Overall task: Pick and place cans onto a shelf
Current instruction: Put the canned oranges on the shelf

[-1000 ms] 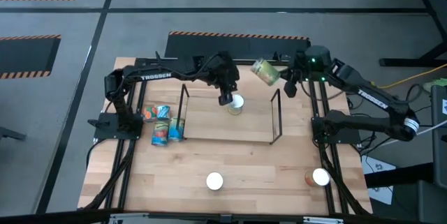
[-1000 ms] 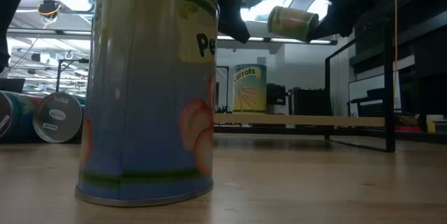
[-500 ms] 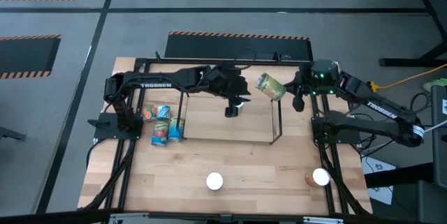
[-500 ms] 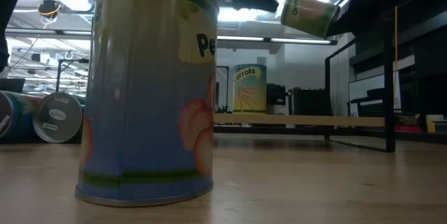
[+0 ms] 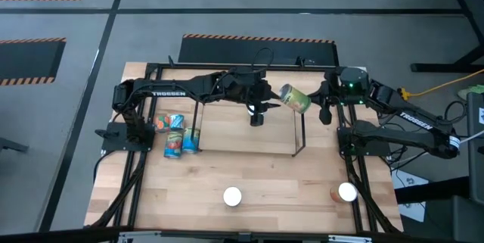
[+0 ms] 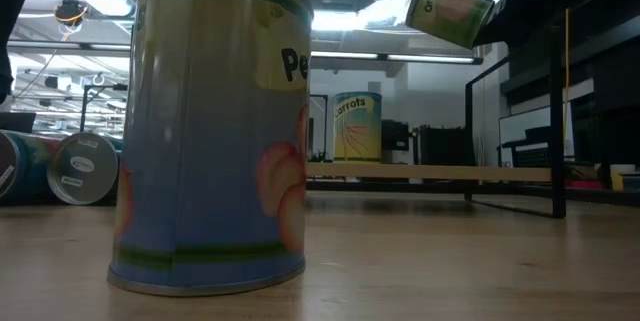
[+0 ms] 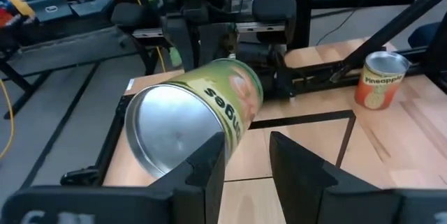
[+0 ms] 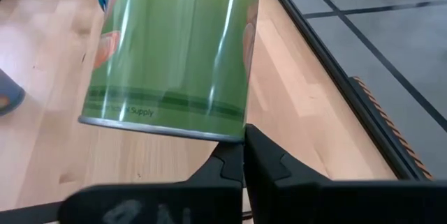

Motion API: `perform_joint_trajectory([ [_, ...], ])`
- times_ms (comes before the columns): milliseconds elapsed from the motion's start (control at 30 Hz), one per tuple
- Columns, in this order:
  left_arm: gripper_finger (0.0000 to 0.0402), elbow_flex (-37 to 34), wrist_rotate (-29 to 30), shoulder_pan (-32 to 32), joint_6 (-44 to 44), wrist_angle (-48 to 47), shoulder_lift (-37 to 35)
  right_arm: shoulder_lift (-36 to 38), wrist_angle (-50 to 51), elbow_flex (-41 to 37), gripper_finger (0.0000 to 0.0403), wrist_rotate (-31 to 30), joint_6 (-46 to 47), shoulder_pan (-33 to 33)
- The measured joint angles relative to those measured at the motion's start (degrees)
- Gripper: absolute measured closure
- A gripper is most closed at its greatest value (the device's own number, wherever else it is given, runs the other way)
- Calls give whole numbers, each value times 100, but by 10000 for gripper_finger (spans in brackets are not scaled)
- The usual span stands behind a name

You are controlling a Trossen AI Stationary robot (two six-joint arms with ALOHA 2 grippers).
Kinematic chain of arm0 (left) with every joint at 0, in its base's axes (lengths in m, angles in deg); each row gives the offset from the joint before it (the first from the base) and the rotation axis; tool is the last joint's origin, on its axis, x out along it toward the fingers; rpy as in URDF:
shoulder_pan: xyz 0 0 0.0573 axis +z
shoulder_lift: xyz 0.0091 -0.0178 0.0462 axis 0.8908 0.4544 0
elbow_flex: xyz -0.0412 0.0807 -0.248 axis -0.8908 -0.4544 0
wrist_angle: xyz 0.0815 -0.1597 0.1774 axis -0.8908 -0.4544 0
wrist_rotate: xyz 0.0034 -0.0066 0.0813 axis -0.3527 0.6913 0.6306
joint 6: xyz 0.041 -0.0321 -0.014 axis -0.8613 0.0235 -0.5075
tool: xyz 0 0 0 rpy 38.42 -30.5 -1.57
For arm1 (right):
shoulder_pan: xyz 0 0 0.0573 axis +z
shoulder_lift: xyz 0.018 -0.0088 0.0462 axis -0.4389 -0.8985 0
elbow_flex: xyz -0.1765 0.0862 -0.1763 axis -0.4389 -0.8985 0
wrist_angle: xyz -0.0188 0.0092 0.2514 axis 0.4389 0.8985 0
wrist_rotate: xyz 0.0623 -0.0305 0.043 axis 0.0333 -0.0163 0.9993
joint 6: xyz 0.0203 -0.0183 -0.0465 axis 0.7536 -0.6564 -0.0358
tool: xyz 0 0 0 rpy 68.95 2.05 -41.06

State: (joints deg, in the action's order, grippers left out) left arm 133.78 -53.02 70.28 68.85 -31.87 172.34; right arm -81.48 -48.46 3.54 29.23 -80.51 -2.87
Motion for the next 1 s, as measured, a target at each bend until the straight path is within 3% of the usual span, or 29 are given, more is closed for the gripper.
perform_joint_trajectory([
  [767,297,4,70,0,11,13,-2,-7,-531,-7,403,-42,177,293],
  [1000,340,4,76,0,-7,13,-2,-7,-560,-7,403,-31,183,295],
])
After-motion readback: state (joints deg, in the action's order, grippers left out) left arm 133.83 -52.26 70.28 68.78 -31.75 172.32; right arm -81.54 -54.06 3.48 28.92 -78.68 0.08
